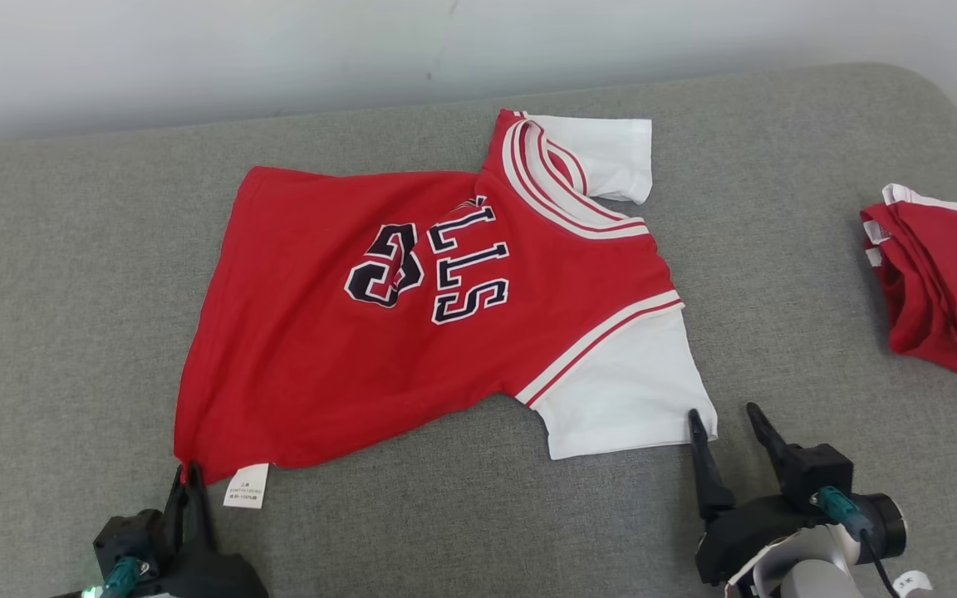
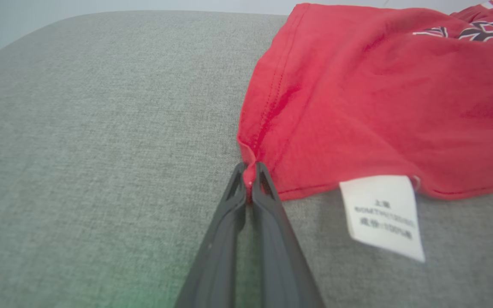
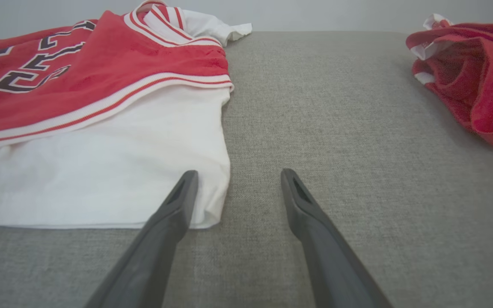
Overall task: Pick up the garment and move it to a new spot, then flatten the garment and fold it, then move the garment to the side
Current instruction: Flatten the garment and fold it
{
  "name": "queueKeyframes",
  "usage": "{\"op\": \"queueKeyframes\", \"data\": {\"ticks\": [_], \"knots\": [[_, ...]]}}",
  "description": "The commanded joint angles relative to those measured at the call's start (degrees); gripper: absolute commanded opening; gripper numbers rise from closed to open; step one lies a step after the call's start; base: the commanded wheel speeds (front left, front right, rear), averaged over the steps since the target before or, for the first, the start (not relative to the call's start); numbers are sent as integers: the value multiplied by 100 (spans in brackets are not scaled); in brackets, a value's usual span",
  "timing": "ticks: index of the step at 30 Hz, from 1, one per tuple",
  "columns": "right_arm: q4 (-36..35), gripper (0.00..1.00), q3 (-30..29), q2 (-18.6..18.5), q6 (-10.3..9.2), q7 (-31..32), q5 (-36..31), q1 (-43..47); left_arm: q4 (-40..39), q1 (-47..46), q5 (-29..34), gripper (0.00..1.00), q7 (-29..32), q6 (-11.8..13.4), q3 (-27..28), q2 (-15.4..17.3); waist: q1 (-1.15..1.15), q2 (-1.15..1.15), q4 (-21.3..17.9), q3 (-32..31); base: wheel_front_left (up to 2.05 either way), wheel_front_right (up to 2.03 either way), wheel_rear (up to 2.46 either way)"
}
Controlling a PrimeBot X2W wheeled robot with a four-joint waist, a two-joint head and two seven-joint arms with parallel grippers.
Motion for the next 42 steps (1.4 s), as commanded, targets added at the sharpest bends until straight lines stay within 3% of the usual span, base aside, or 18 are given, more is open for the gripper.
{"op": "queueKeyframes", "data": {"ticks": [1, 6, 7, 8, 15, 23, 27, 33, 42], "knots": [[96, 100, 64, 15, -15, 2, 43, -80, 21, 125, -40, 0, 41, 39, 1, 0, 0, 0, 15, 14, 0, 0, 0], [662, 100, 248, 13, -15, 61, 44, -304, -46, 143, -75, 0, 41, 55, -46, 2, 0, 0, 64, 55, 0, 0, 0], [811, 37, 279, 12, -15, 100, 65, -333, -57, 143, -81, 0, 41, 54, -54, 3, 0, 0, 78, 59, 0, 0, 0], [904, 0, 310, 15, -15, 93, 88, -382, -69, 139, -90, 0, 41, 56, -63, 3, 0, 0, 92, 64, 0, 0, 0], [942, 0, 371, 13, -16, 18, 344, -586, -332, 162, -97, 0, 31, -28, -41, 2, 0, 0, 101, -14, 0, 0, 0], [-47, 0, 525, 13, -15, 2, 686, -649, -1098, 164, 78, 0, 15, -152, 61, 24, 0, 0, 70, -401, 0, 0, 0], [-453, 0, 521, -7, -15, 1, 844, -873, -1523, -3, 196, 0, 15, -244, 174, 198, 0, 0, 69, -665, 0, 0, 0], [-829, 0, 522, -221, -16, 2, 1028, -1294, -1893, -375, 364, 0, 15, -385, 182, 609, 0, 0, 82, -1037, 0, 0, 0], [-1256, 0, 598, -782, -16, 216, 1082, -2555, -1938, -1632, 741, 0, 64, -563, -132, 1624, 0, 0, 186, -1464, 0, 0, 0]]}}
